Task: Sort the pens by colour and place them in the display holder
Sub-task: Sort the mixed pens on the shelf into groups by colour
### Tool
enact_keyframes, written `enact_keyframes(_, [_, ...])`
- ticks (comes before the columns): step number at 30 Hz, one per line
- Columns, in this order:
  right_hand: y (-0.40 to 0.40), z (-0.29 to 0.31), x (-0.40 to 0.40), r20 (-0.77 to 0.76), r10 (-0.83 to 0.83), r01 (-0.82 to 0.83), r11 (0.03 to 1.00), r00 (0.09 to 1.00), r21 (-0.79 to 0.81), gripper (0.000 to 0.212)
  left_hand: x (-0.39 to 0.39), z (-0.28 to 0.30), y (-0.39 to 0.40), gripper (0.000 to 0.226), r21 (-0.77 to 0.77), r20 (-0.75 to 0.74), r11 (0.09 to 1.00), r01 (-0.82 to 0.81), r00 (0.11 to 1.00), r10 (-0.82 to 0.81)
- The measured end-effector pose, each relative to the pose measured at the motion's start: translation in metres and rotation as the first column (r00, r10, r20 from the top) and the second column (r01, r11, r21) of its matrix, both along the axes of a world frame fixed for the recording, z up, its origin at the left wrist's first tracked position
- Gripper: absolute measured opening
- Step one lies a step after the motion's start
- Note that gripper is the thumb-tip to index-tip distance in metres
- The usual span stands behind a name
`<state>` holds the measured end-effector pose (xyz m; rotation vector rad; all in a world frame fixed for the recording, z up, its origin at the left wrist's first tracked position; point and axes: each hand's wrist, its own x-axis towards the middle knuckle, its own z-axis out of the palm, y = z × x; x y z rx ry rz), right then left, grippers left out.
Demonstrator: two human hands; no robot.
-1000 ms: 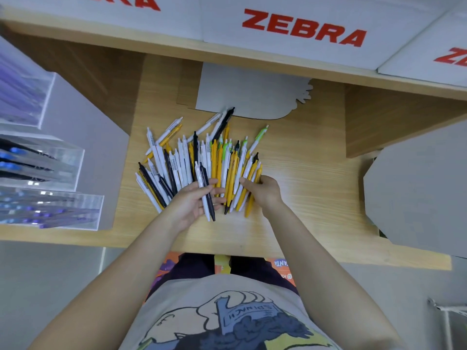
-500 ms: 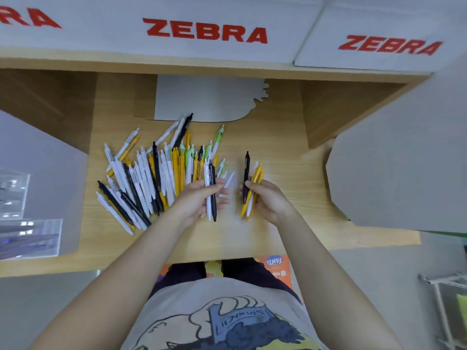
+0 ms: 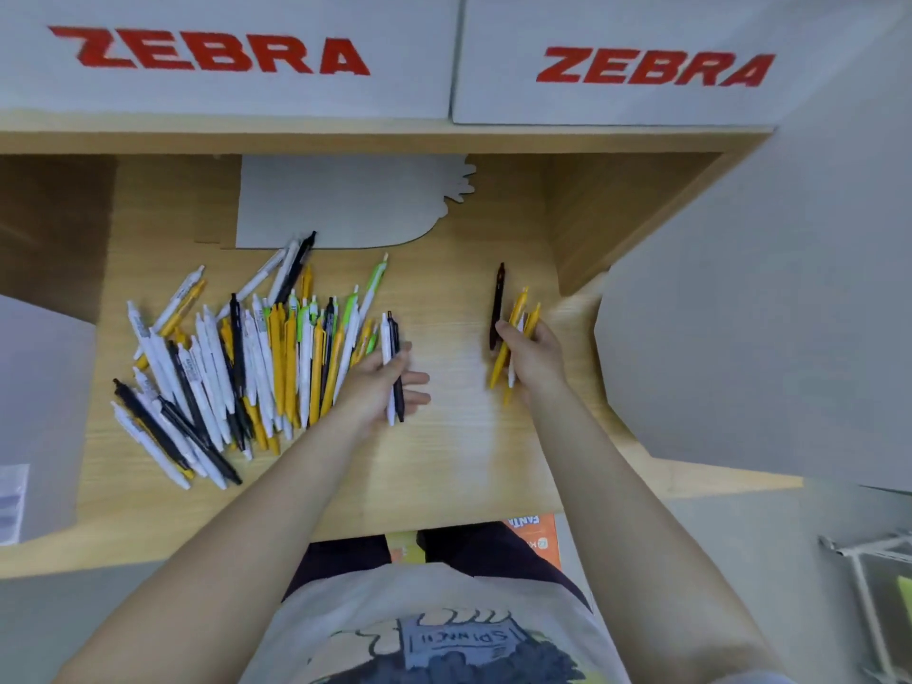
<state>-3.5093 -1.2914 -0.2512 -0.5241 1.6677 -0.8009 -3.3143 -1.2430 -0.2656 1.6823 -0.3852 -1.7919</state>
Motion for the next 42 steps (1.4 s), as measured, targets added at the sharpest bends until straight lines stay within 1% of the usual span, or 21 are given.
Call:
enact_keyframes(1, [-0.003, 0.000, 0.001, -0.008, -0.010, 0.010, 1.000, 1.000, 0.007, 0.017, 0.003, -0.002, 0.000, 0.026, 0.002, 0.014, 1.000, -0.017, 1.000, 0.017])
enact_keyframes(3, [-0.006, 0.001, 0.001, -0.026, -0.028, 0.028, 1.000, 0.999, 0.005, 0.017, 0.007, -0.003, -0.001, 0.024, 0.011, 0.039, 1.000, 0.010, 0.999, -0.011])
enact_keyframes(6, [-0.001, 0.000, -0.002, -0.028, -0.068, 0.068, 0.998, 0.997, -0.012, 0.005, 0.004, 0.001, -0.005, 0.023, 0.010, 0.005, 0.995, 0.101, 0.995, -0.101])
enact_keyframes(8, [0.005, -0.002, -0.007, -0.009, -0.081, 0.081, 0.997, 0.997, -0.007, 0.009, -0.004, 0.005, -0.010, 0.021, -0.011, -0.020, 0.992, 0.126, 0.992, -0.126])
enact_keyframes(10, [0.013, -0.003, -0.011, 0.029, -0.061, 0.061, 0.998, 0.998, 0.015, 0.016, -0.014, 0.005, -0.019, 0.021, -0.024, -0.014, 0.993, 0.116, 0.993, -0.116])
enact_keyframes(14, [0.027, -0.001, -0.016, 0.143, -0.043, 0.039, 0.999, 0.989, 0.028, 0.019, -0.039, 0.002, -0.047, 0.027, -0.025, 0.082, 0.999, 0.021, 0.996, -0.019])
enact_keyframes(17, [0.028, 0.000, -0.019, 0.158, 0.014, -0.018, 1.000, 0.987, 0.020, 0.020, -0.053, 0.003, -0.069, 0.018, -0.066, 0.174, 0.998, 0.013, 0.985, -0.001])
enact_keyframes(21, [0.020, -0.001, -0.022, 0.159, 0.044, -0.054, 0.997, 0.986, 0.061, 0.012, -0.062, -0.001, -0.085, 0.017, -0.076, 0.276, 0.997, 0.019, 0.961, 0.003])
enact_keyframes(26, [0.020, -0.004, -0.022, 0.218, -0.035, 0.024, 0.998, 0.975, 0.053, 0.014, -0.062, -0.005, -0.078, 0.011, -0.059, 0.373, 0.998, -0.006, 0.927, 0.028])
enact_keyframes(28, [0.024, -0.004, -0.022, 0.199, -0.028, 0.018, 0.999, 0.980, 0.051, 0.015, -0.057, -0.006, -0.072, 0.005, -0.080, 0.405, 0.997, 0.019, 0.914, 0.015])
enact_keyframes(30, [0.028, -0.005, -0.022, 0.159, -0.020, 0.014, 0.999, 0.987, 0.041, 0.013, -0.052, -0.004, -0.064, 0.014, -0.108, 0.440, 0.992, 0.069, 0.898, -0.015])
enact_keyframes(31, [0.031, -0.005, -0.021, 0.149, -0.021, 0.016, 0.999, 0.989, 0.035, 0.013, -0.050, -0.002, -0.059, 0.016, -0.110, 0.449, 0.989, 0.094, 0.893, -0.035])
enact_keyframes(33, [0.036, -0.005, -0.021, 0.143, -0.026, 0.021, 0.999, 0.989, 0.039, 0.013, -0.049, 0.006, -0.047, 0.009, -0.096, 0.415, 0.987, 0.131, 0.906, -0.080])
enact_keyframes(35, [0.042, -0.006, -0.023, 0.131, -0.011, 0.005, 0.999, 0.991, 0.045, 0.015, -0.051, 0.011, -0.032, 0.011, -0.065, 0.335, 0.981, 0.184, 0.930, -0.153])
enact_keyframes(38, [0.057, -0.004, -0.029, 0.117, 0.016, -0.025, 0.997, 0.993, 0.069, 0.016, -0.053, 0.019, -0.004, 0.004, -0.037, 0.244, 0.959, 0.279, 0.934, -0.262])
enact_keyframes(40, [0.068, -0.004, -0.033, 0.135, 0.052, -0.065, 0.993, 0.989, 0.094, 0.021, -0.052, 0.019, 0.012, 0.010, -0.019, 0.207, 0.952, 0.306, 0.932, -0.296])
enact_keyframes(42, [0.078, -0.002, -0.034, 0.182, 0.094, -0.113, 0.989, 0.979, 0.099, 0.020, -0.052, 0.019, 0.024, 0.017, -0.007, 0.115, 0.955, 0.297, 0.949, -0.295])
